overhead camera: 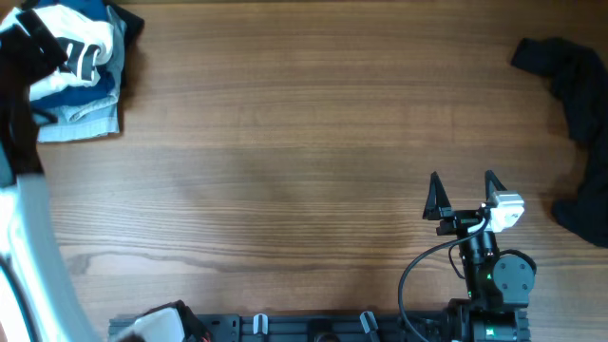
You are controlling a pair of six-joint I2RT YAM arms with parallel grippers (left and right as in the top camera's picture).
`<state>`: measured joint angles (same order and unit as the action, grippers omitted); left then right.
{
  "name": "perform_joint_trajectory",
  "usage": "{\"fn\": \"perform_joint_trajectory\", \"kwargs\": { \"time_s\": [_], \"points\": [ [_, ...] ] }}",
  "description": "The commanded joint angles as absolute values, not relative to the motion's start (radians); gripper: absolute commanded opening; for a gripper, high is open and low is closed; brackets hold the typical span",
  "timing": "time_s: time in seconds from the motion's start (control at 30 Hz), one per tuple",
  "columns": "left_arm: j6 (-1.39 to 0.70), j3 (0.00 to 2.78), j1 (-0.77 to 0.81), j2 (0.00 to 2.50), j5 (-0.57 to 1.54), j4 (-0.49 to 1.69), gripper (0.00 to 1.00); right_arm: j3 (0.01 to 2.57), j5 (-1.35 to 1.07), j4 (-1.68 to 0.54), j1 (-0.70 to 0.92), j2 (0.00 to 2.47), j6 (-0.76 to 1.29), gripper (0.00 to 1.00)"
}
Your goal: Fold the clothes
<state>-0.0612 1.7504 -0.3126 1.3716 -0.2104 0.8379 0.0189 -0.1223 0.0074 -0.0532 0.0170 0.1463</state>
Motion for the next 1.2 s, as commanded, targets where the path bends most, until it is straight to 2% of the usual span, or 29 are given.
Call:
{"fn": "perform_joint_trajectory", "kwargs": {
  "time_s": [0.0,0.1,0.2,0.33,0.63,0.9,1.17],
  "points": [
    [-0.059,1.532,-0.286,1.204,-0.052,0.739,1.0,0.005,-0.108,0.009,-0.049,0.005,0.159,1.0],
    [-0.059,1.204,-0.257,1.037,0.09,0.422,1.0,0.005,-0.108,0.009,-0.049,0.005,0.159,1.0],
    [-0.06,0.832,-0.215,0.863,0.142,0.065,1.0,0.005,-0.108,0.009,-0.049,0.005,0.159,1.0],
    [-0.06,0.522,-0.176,0.692,0.141,-0.118,1.0,0.005,-0.108,0.009,-0.049,0.005,0.159,1.0],
    [-0.06,0.152,-0.134,0.33,0.144,-0.131,1.0,0.005,-0.108,0.009,-0.049,0.005,0.16,1.0],
    [-0.059,0.005,-0.057,0.145,0.13,-0.117,1.0,0.005,-0.108,0.008,-0.049,0.005,0.159,1.0],
    [-0.059,0.006,0.009,0.003,0.058,0.075,1.0,0.005,-0.108,0.008,-0.049,0.005,0.159,1.0]
  ]
}}
